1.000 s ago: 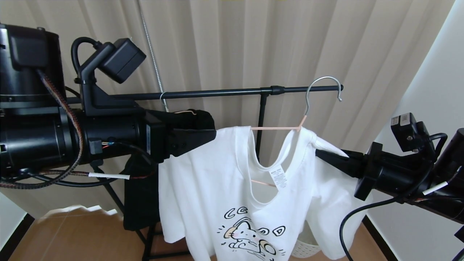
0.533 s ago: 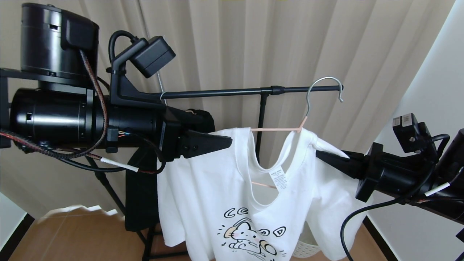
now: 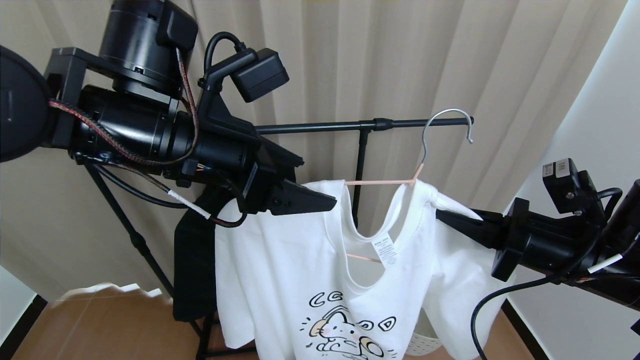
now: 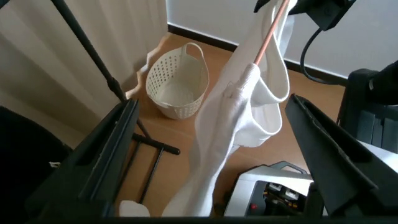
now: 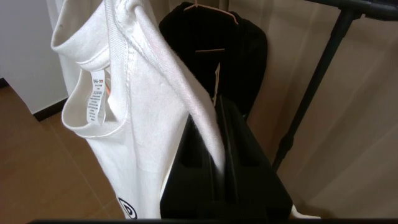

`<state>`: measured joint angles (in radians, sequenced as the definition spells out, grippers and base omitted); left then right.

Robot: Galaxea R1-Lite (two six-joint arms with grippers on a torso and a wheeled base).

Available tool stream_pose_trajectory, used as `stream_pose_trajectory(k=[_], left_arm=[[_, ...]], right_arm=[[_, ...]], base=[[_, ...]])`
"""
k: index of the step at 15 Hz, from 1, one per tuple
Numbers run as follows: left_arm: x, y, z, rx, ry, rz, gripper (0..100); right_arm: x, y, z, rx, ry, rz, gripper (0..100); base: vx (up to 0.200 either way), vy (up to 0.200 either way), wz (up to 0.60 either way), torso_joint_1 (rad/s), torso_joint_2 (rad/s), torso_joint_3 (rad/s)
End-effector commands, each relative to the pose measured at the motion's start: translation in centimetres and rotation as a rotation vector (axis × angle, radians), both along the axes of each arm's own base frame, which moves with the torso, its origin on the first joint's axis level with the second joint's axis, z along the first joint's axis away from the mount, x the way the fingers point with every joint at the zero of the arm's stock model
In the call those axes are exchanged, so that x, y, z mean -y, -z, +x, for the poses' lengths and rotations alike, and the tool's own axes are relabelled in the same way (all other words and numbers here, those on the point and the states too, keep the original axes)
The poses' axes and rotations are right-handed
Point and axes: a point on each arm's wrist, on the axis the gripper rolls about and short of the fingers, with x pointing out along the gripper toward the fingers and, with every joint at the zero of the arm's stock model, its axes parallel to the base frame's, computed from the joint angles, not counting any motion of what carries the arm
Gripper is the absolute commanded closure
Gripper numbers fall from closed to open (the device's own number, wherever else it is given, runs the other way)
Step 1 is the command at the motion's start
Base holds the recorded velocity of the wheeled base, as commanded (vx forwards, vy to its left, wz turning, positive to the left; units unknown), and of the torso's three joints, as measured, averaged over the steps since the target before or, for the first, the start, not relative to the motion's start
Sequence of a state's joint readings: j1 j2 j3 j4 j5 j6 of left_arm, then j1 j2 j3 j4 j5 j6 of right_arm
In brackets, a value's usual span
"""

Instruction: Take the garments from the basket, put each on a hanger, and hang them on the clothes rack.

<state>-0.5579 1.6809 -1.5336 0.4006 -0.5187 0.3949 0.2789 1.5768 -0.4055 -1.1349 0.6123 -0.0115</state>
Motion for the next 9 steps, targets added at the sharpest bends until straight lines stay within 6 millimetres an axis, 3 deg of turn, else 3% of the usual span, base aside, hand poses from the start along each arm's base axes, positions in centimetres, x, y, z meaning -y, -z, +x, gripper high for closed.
stream_pose_trajectory(k=[1, 9], left_arm=[[1.0, 0.1, 0.4, 0.000, 0.023, 0.005, 0], [2.9, 1.0, 0.5, -0.002, 0.089, 0.023, 0]], right_arm=[[0.0, 0.0, 0.0, -0.001, -0.002, -0.001, 100], [-0.1, 0.3, -0.2, -0.008, -0.008, -0.006, 100]], base=[[0.000, 0.000, 0.00, 0.000, 0.00, 0.000], [0.000, 0.000, 0.00, 0.000, 0.00, 0.000]])
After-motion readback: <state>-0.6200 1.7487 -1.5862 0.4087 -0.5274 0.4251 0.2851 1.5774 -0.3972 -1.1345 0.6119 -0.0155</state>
